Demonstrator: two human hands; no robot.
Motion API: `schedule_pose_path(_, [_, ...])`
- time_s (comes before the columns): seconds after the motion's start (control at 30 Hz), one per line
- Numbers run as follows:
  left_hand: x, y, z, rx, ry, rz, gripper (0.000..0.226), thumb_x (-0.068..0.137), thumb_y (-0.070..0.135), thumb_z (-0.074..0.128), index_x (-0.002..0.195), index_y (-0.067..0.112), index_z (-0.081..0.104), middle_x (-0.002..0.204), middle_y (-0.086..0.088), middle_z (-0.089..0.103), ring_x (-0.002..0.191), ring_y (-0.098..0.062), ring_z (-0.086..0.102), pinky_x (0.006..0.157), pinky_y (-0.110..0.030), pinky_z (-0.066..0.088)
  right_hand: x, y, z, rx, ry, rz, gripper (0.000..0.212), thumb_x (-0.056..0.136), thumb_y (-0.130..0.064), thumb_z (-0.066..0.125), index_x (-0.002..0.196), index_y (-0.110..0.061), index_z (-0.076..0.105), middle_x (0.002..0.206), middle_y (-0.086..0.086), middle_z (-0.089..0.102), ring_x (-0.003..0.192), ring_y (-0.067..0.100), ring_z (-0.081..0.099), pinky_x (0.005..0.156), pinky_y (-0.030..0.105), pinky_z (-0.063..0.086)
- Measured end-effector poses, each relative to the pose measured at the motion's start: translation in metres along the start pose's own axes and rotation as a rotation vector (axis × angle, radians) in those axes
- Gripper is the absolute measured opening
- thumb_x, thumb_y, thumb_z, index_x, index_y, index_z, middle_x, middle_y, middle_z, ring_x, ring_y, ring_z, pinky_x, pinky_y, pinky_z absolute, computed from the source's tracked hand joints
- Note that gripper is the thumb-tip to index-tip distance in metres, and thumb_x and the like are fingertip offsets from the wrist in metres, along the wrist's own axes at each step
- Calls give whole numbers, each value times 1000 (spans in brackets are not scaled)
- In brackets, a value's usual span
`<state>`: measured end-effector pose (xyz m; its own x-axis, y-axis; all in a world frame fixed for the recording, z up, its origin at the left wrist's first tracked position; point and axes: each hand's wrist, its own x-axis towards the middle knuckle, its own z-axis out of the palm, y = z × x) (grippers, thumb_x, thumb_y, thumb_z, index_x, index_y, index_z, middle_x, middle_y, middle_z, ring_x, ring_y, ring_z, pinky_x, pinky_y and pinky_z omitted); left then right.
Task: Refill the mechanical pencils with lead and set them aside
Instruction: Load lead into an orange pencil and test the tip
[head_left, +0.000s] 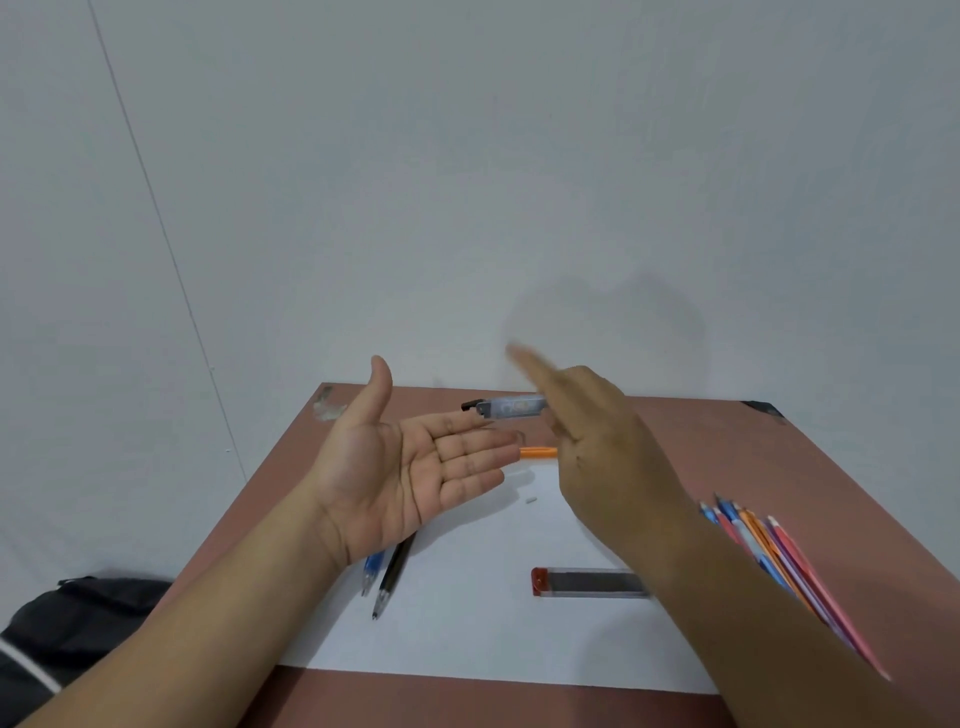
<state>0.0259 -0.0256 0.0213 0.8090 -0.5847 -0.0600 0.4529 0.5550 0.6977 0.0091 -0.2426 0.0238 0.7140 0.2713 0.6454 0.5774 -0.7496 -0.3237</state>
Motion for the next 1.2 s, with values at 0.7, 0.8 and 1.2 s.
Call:
schedule_pose_path(0.7, [0,-1,-1,54,-21,-33,121,78,91,35,143,-11,42,144,-35,47,137,-44,47,112,-52,40,-1,7,6,-25,-20,-51,77,82,15,50,141,-33,58,105,-8,56,96,13,52,77,37,55])
schedule_pose_path(0.8, [0,-1,-2,47,-12,-32,122,78,91,36,144,-12,39,144,-36,47,137,-44,47,111,-52,40,1,3,5,16,-46,12,93,94,7,48,151,-60,19,97,-15,50,88,8,49,74,28,51])
schedule_pose_path(1.2, [-1,-1,-1,45,-14,-23,122,77,91,35,143,-12,42,143,-35,48,136,-44,48,111,-53,40,0,2,3,23,-41,6,88,93,8,50,149,-58,31,101,-12,54,92,10,53,76,29,54])
